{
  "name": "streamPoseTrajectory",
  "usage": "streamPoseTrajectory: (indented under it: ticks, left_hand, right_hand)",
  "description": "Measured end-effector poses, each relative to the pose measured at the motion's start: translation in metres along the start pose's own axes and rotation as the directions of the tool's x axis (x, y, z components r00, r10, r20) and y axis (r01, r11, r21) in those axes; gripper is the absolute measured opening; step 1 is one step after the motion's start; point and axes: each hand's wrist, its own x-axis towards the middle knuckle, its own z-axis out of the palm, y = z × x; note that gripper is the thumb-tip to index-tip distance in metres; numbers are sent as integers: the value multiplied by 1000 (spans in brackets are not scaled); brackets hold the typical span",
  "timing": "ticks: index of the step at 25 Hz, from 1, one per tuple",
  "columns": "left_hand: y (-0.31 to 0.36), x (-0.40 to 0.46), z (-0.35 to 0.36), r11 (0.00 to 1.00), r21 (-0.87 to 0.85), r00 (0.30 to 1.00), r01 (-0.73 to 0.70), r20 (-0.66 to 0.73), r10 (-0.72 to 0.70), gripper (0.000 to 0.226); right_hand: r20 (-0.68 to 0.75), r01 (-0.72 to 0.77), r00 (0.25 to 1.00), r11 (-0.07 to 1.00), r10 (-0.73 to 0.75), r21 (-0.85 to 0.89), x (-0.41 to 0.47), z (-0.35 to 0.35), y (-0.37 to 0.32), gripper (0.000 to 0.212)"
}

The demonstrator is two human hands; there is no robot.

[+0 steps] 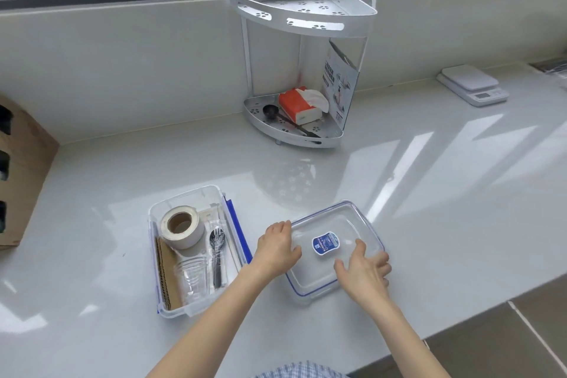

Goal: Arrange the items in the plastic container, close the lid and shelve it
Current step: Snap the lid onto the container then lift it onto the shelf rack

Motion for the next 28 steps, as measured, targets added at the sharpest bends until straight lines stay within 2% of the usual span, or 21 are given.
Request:
streamPoseTrajectory:
  ticks: [3,6,10,14,17,20,24,28]
  left_hand:
    - [3,2,0,999,28,999,44,-10,-43,57]
    - [3,0,3,993,52,994,108,4,-109,52]
    - [0,-2,5,985,37,985,168,18,-169,47]
    - [5,-3,4,975,-87,979,204,50,-200,50]
    - [12,-6,-2,973,-153,985,174,37,-170,49]
    - [18,-9,-14,978,-182,991,102,-70,-116,44]
    - [11,-16,-28,981,-196,968,8,-244,-56,39]
    - [-2,-34,-38,946,-321,925,-39,-369,-87,40]
  right_hand:
    - [31,-25,999,994,21,103,-4,3,0,71]
    - [19,-70,998,953,67,295,-4,-1,-1,75]
    - [-10,-94,992,803,124,588,4,0,8,68]
    - [-49,-65,987,672,150,738,3,2,10,58]
    - [-140,40,984,630,110,775,5,-3,7,57]
    - [-223,125,972,633,77,764,9,-11,3,59]
    - [-274,202,961,555,49,807,7,-26,-9,58]
    - [-299,269,954,515,-25,814,5,-33,-29,55]
